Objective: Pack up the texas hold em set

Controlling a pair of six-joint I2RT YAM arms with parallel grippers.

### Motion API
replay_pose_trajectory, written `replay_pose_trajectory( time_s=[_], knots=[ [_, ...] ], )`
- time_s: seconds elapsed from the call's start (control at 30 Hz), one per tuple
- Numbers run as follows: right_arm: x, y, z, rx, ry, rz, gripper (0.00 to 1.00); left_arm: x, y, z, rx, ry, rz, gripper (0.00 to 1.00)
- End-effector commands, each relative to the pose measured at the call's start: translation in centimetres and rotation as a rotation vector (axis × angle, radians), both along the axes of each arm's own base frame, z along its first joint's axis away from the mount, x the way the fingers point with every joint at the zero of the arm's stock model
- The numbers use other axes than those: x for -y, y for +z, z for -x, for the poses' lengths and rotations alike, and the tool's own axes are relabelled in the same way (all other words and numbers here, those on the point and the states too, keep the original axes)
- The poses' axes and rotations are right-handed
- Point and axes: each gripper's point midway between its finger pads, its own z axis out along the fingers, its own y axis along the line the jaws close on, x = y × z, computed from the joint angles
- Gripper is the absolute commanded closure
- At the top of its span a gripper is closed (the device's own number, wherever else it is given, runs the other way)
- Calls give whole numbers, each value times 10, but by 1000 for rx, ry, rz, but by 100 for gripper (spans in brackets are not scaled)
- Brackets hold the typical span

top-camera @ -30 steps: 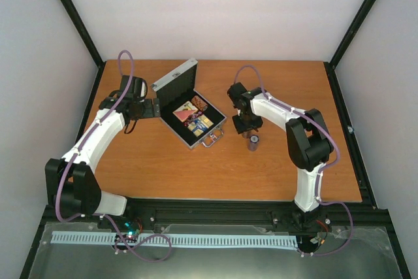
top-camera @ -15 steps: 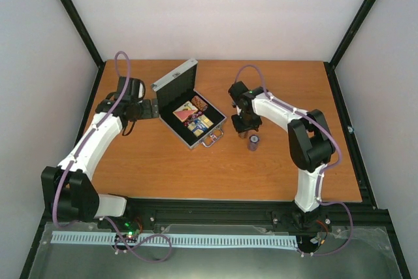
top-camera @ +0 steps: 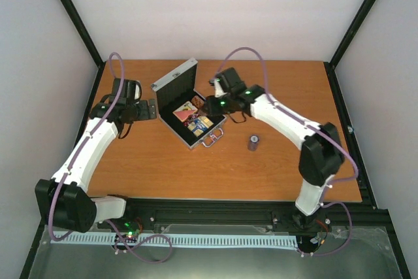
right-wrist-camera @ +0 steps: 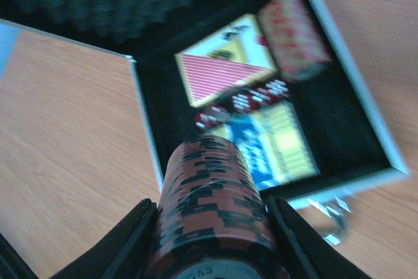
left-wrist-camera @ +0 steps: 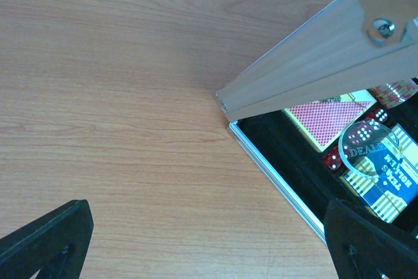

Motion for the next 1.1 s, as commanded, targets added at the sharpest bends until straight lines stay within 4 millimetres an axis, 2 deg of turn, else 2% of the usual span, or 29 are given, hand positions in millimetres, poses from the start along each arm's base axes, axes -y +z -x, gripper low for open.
replay_pose_trajectory(
  time_s=[0.0, 0.03, 0.13, 0.27, 0.4, 0.67, 0.93, 1.07],
  knots=[
    [-85, 11, -16, 80, 81, -164, 97, -4, 11, 6, 15, 4, -5, 0],
    [-98, 16, -20, 98, 84, -186, 97, -4, 14, 7, 20, 5, -8, 0],
    [-125, 12, -33, 123, 80, -221, 97, -6, 20, 7, 27, 9, -15, 0],
    [-143, 8, -50, 146, 57, -250, 97, -7, 23, 11, 31, 12, -17, 0],
    [-152, -7, -59, 125, 51, -241, 97, -7, 20, 15, 27, 13, -15, 0],
    [-164, -36, -55, 99, 61, -206, 97, -5, 11, 17, 6, 1, -10, 0],
    [-185, -50, -51, 90, 77, -179, 97, -5, 8, 19, 0, -5, -12, 0],
    [-187, -56, -54, 110, 54, -147, 97, -5, 5, 21, -5, -10, -12, 0]
  ],
)
